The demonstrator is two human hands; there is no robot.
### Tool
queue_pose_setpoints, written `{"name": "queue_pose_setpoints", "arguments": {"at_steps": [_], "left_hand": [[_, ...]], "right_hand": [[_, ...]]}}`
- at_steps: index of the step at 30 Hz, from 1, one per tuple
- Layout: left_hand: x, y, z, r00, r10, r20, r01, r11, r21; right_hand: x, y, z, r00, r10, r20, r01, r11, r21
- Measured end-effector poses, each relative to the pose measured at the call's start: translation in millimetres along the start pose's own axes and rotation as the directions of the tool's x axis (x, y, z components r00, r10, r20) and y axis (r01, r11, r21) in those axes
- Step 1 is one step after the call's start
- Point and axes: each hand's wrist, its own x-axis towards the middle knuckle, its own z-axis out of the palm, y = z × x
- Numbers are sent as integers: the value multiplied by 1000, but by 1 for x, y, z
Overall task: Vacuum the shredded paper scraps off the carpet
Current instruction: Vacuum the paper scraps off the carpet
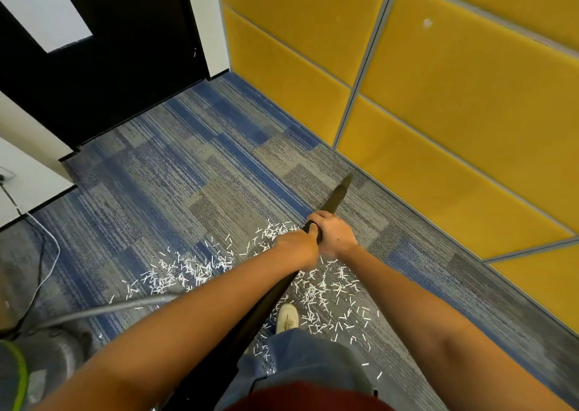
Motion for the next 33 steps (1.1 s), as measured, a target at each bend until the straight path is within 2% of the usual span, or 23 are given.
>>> {"name": "queue_pose_setpoints", "arguments": {"at_steps": [4, 9, 16, 21, 24, 27, 33], "left_hand": [[21, 14, 0, 1000, 11, 20, -11, 1000, 2], [33, 20, 5, 992, 13, 124, -15, 1000, 19], [39, 31, 11, 989, 29, 142, -41, 996, 81], [40, 16, 13, 993, 20, 113, -25, 999, 40], [36, 3, 12, 995, -13, 96, 10, 999, 36], [31, -9, 14, 994, -34, 107, 35, 999, -2], [18, -24, 25, 993, 11, 120, -13, 1000, 16]], "right_hand": [[9, 23, 6, 998, 36, 57, -40, 997, 63], [6, 33, 24, 993, 28, 118, -45, 989, 143], [-5, 47, 32, 991, 57, 121, -71, 990, 121], [-1, 35, 31, 993, 52, 108, -70, 982, 174], [8, 19, 30, 993, 1, 115, -23, 982, 186], [16, 3, 32, 992, -27, 124, 5, 985, 175], [6, -16, 40, 988, 7, 156, -22, 995, 93]]}}
